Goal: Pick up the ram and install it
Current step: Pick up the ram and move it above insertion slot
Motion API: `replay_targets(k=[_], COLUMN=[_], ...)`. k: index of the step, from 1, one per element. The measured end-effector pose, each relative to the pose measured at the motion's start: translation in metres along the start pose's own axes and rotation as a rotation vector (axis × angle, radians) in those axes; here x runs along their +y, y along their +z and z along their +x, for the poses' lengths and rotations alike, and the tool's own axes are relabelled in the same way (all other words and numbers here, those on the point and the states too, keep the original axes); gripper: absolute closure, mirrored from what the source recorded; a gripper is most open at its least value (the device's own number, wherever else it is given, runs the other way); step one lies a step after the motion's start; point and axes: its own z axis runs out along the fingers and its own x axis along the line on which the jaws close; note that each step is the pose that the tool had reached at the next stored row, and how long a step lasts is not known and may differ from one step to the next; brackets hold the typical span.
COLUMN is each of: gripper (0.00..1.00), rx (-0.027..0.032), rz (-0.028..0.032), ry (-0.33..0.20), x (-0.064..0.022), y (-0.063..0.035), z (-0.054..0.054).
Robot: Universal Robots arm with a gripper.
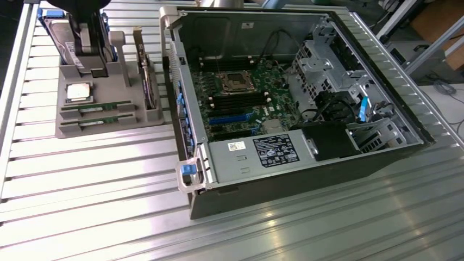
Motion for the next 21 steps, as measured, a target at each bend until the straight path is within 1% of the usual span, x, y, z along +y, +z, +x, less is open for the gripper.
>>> replay_targets(k=[11,21], gripper=[0.64,0.64], rx=[0.0006,0.0011], rz=[-0.0003,-0.0007], ry=[-0.015,-0.025], x=[0.0004,0.0011], y=[0.0070,0.0110], z=[0.001,0.002])
